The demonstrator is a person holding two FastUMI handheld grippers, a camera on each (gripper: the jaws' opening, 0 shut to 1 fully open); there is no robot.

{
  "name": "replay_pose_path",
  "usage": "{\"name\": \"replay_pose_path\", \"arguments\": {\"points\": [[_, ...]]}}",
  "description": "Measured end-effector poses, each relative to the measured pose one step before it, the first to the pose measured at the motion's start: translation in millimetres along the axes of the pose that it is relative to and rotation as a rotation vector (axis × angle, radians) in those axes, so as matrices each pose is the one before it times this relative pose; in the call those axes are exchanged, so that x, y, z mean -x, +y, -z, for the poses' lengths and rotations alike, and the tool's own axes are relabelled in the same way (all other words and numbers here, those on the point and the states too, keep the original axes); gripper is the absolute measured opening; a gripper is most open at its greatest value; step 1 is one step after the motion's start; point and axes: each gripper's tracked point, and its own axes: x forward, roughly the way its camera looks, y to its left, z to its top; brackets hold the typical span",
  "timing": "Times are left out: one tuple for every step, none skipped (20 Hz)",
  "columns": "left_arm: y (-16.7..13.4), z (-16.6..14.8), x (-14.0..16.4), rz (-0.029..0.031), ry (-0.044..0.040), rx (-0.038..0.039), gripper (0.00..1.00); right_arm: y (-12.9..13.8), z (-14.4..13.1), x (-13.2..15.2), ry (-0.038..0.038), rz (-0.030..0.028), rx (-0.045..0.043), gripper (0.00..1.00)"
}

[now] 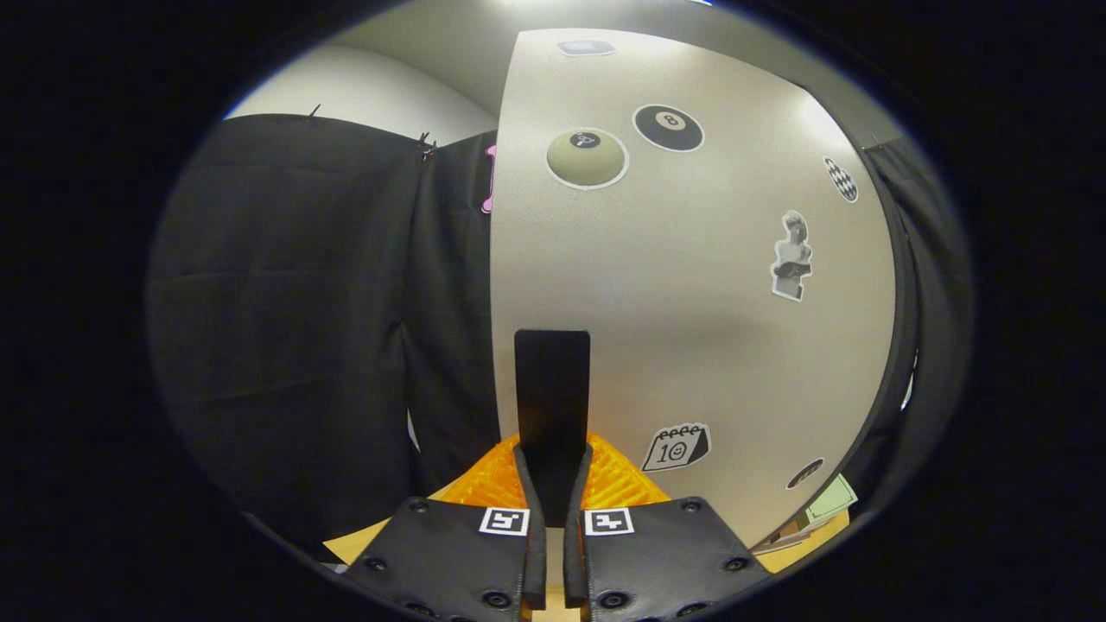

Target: Open the cabinet door with the right hand, grasp the bottle in the cabinet with the left hand and place it on the coaster, then close the cabinet door with the right hand.

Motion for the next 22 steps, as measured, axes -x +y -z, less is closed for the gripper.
{"name": "replay_pose_path", "arguments": {"points": [[-2.02, -1.32, 0.30, 0.00907, -0.00032, 0.00684, 0.90, 0.90, 0.76, 7.21, -0.00414, -0.00317, -0.00255, 0.06], [-1.05, -1.35, -0.17, 0.00852, 0.00112, 0.00129, 0.90, -0.17, -0.36, 6.08, -0.00547, -0.00335, 0.00052, 0.07], [-3.38, 1.00, 2.29, 0.01504, 0.00351, -0.01141, 0.90, -0.25, 0.86, 4.41, -0.00432, -0.00544, 0.00152, 0.06], [-3.21, -1.50, 0.02, 0.01202, -0.00251, -0.02558, 0.90, -1.13, 0.48, 3.58, 0.00375, -0.00946, -0.00012, 0.06], [-8.25, -3.92, 0.48, 0.00413, -0.01096, -0.02673, 0.90, -2.93, 1.30, 1.19, 0.00436, -0.01012, -0.00404, 0.09], [-8.21, -5.34, 1.00, 0.01148, -0.00908, -0.01832, 0.94, -2.74, 0.63, 2.12, 0.00197, -0.00757, -0.00203, 0.06], [-8.69, 0.43, 2.52, 0.01342, -0.00229, -0.00790, 0.89, -2.79, 0.62, 1.94, -0.00318, -0.00334, 0.00063, 0.06], [-5.01, 1.20, 0.50, 0.01503, 0.00169, -0.00003, 0.89, -2.30, 0.10, 1.90, -0.00707, -0.00017, 0.00263, 0.06], [-4.79, 1.89, -1.21, 0.01532, 0.00367, 0.00307, 0.89, -0.90, 0.99, 4.18, -0.00653, 0.00152, 0.00162, 0.06], [-6.03, -0.15, -1.00, 0.01513, 0.00327, 0.00381, 0.89, -0.97, -0.09, 3.66, -0.01130, -0.00199, -0.00076, 0.06], [-7.23, 3.52, -0.57, 0.02053, 0.00507, 0.00343, 0.89, -0.93, 0.53, 3.91, -0.01221, -0.00583, -0.00539, 0.09], [-8.84, 2.07, -1.19, 0.02520, 0.00650, -0.00001, 0.89, -2.12, -0.08, 3.02, -0.00710, -0.00418, -0.00660, 0.06], [-7.16, 0.64, 0.75, 0.01752, 0.00385, -0.00508, 0.89, -2.51, 0.80, 2.69, -0.00282, 0.00133, 0.00021, 0.06], [-4.34, -0.74, -1.44, 0.01218, 0.00233, -0.00790, 0.89, -1.78, -0.21, 3.32, -0.00338, 0.00451, 0.00780, 0.09], [-3.07, 0.79, -1.83, 0.01076, 0.00101, -0.00674, 0.88, 0.47, 0.22, 5.64, -0.00252, 0.00296, 0.00613, 0.10], [-2.84, -1.24, -1.87, 0.00979, -0.00101, -0.00347, 0.88, -1.86, -0.26, 5.48, -0.00169, 0.00212, -0.00132, 0.09], [-3.76, 0.62, 0.17, 0.00948, -0.00059, 0.00046, 0.89, -2.72, 0.29, 3.94, -0.00467, 0.00012, -0.00900, 0.06], [-3.11, -0.12, -1.88, 0.00890, -0.00003, 0.00416, 0.89, -2.11, -0.41, 3.91, -0.00980, -0.00348, -0.01366, 0.09], [-3.41, 0.59, -2.10, 0.01078, 0.00177, 0.00538, 0.89, -3.47, 0.07, 3.48, -0.00758, -0.00235, -0.00973, 0.06], [-3.17, 1.37, -3.24, 0.00901, 0.00284, 0.00450, 0.89, -3.63, -0.90, 3.94, -0.00551, 0.00746, 0.00190, 0.09], [-1.81, 1.97, -1.80, 0.00848, 0.00269, 0.00378, 0.89, -1.73, -0.12, 5.02, -0.00229, 0.01210, 0.01449, 0.09], [-2.69, 1.48, -2.49, 0.00708, 0.00682, 0.00400, 0.88, -2.84, -0.54, 5.22, 0.00005, 0.01355, 0.01530, 0.09]]}}
